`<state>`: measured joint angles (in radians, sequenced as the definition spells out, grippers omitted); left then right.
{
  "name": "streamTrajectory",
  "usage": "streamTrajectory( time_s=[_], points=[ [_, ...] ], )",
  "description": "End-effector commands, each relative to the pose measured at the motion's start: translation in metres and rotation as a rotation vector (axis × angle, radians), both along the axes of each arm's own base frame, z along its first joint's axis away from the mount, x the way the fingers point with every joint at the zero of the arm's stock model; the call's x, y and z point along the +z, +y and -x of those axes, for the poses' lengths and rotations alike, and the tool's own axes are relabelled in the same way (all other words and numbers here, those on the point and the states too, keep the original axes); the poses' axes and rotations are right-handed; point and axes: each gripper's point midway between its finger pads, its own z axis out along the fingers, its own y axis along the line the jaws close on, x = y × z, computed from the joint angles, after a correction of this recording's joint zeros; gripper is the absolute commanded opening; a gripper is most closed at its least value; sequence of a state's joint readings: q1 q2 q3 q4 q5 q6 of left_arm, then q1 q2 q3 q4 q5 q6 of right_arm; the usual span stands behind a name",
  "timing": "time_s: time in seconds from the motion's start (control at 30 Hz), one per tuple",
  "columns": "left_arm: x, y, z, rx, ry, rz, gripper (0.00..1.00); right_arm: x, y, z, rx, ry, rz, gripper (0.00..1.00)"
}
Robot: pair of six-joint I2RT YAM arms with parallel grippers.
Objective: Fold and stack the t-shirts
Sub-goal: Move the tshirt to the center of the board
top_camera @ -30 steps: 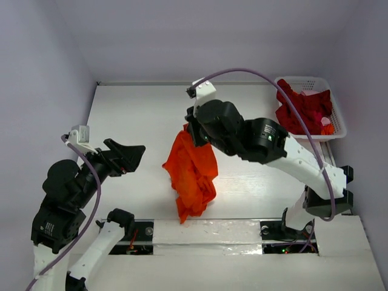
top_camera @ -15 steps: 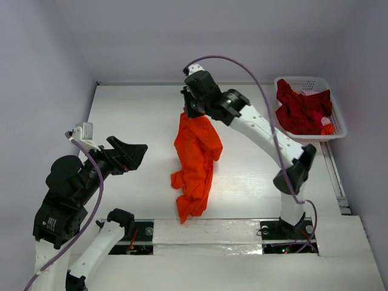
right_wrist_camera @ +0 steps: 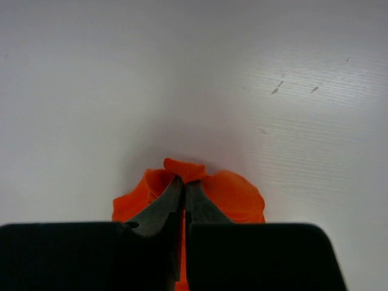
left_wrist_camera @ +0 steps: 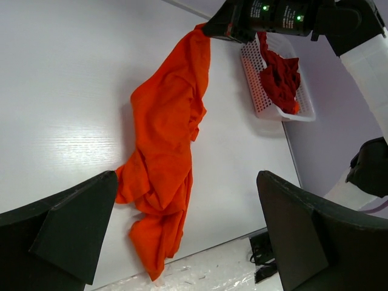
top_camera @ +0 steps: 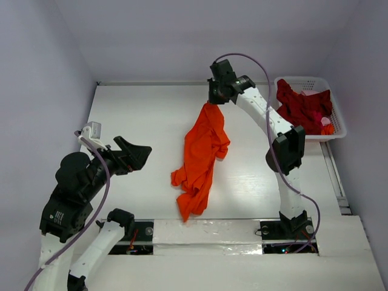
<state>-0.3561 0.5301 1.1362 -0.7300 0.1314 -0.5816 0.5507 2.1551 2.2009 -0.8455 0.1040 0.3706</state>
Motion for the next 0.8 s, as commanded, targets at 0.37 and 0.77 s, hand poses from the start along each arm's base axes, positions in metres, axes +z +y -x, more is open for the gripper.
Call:
streamTrajectory(
  time_s=[0.37, 0.77],
  points=[
    [0.001, -0.005, -0.004, -0.019, -0.012, 0.013, 0.99, 0.006, -0.003, -0.049, 0.017, -0.081, -0.036, 0.77],
    [-0.008, -0.007, -0.008, -0.021, 0.001, 0.005, 0.99, 0.105, -0.074, 0.002, -0.178, -0.262, -0.029, 0.93]
  ],
)
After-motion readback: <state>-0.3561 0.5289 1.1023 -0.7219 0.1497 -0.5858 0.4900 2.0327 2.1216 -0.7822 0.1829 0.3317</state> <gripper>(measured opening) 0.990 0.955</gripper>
